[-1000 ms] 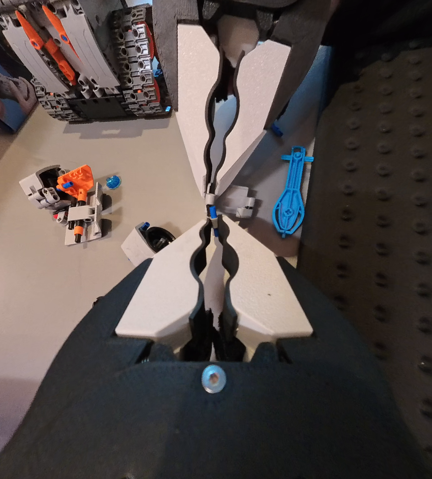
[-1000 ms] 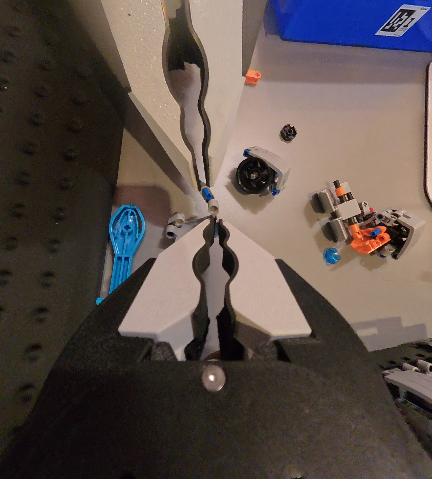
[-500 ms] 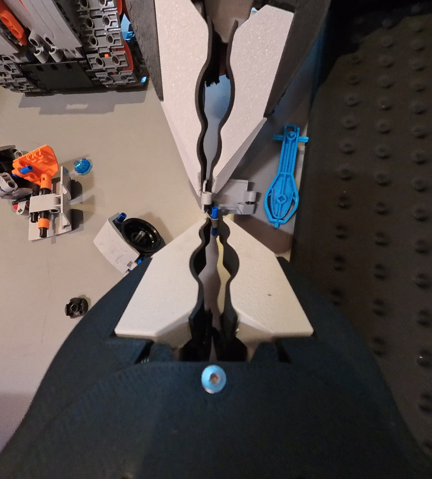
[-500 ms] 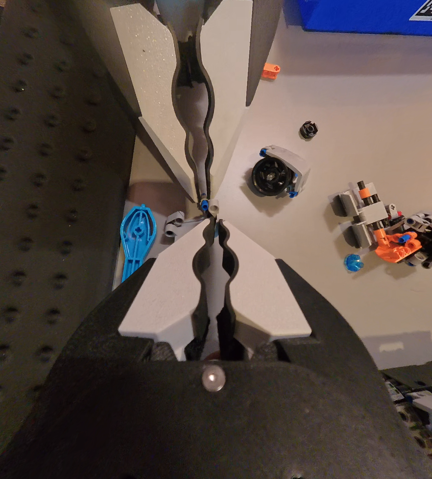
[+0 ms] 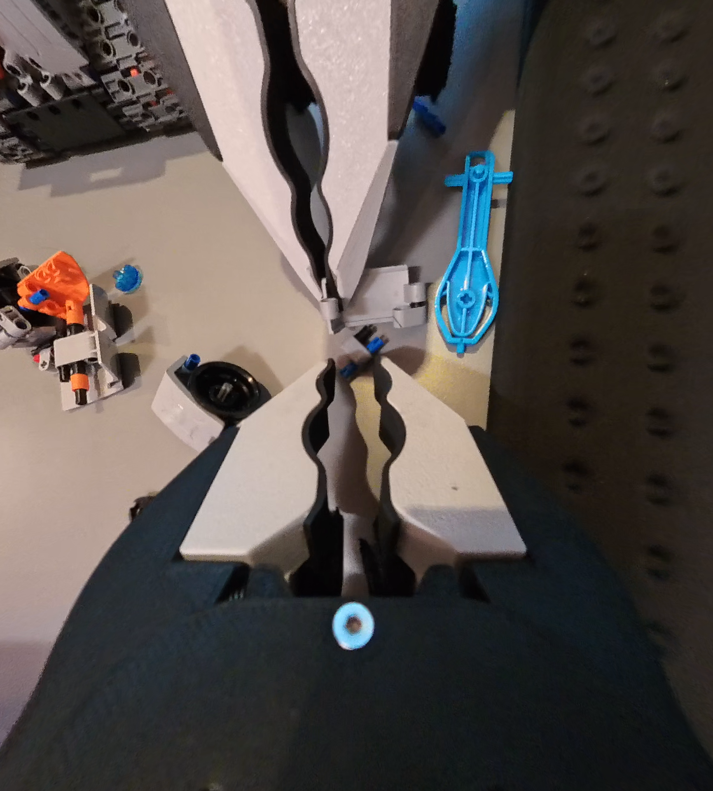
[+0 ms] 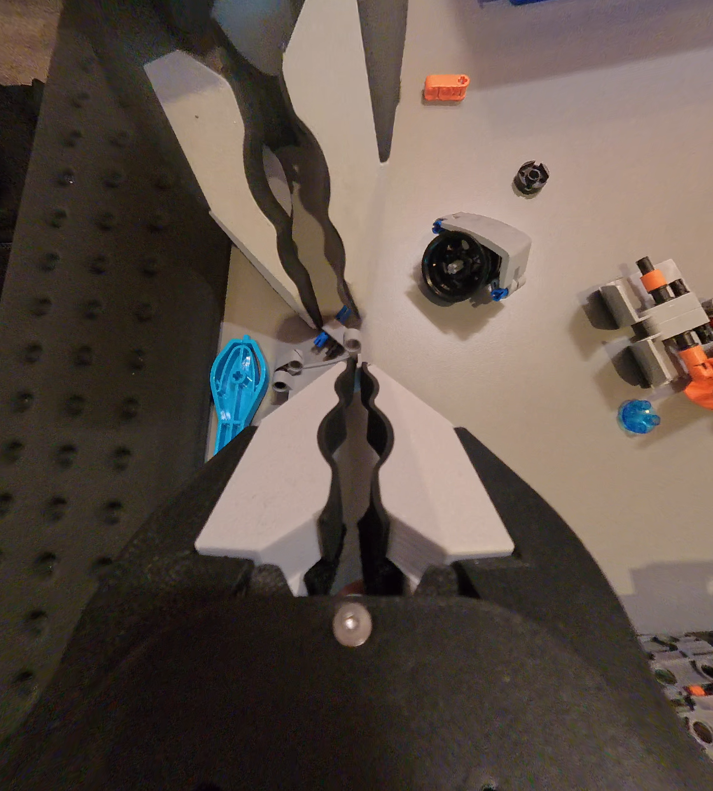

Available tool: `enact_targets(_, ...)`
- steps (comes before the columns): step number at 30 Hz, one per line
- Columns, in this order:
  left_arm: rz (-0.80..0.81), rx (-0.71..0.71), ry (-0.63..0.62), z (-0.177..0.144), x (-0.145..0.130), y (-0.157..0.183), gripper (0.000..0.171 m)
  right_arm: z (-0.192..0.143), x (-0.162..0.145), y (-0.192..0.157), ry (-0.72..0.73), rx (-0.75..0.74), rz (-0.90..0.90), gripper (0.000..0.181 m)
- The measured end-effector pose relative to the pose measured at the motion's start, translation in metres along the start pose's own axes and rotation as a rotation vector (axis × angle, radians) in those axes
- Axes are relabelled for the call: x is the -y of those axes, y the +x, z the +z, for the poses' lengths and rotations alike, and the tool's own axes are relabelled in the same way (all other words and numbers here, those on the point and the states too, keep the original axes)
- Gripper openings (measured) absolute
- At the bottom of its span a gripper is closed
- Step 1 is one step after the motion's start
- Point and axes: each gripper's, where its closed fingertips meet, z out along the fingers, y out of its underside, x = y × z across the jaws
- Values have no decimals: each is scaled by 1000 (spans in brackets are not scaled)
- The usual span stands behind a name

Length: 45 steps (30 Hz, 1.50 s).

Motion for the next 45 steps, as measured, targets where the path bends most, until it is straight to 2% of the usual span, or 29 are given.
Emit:
enact_targets(3, 28, -13, -7, 2, 2, 2, 10, 0, 0, 0, 2, 5, 6, 0)
enact_targets(11, 151, -25, -63, 4, 3, 1, 10, 0, -2, 0, 2, 16, 19, 0)
enact_targets(15, 104, -75, -57, 4, 3, 2, 10, -1, -2, 1, 3, 19, 25, 0)
enact_targets(27, -64, -102, 36, 4, 5, 3, 9, -4, -5, 5, 0, 17, 50, 0)
enact_targets(32, -154, -147, 113, -4, 14, 1, 9, -1, -9, 1, -13, 47, 74, 3)
enact_targets(36, -223, -181, 184, -13, 25, -2, 9, -5, -5, 5, -9, -2, 33, 24)
enact_targets(41, -328, -244, 286, -26, 42, -7, 9, -20, 23, -4, 109, -79, -182, 18)
enact_targets(45, -408, -321, 331, -30, 49, -7, 9, -22, 27, 1, 96, -204, -334, 12)
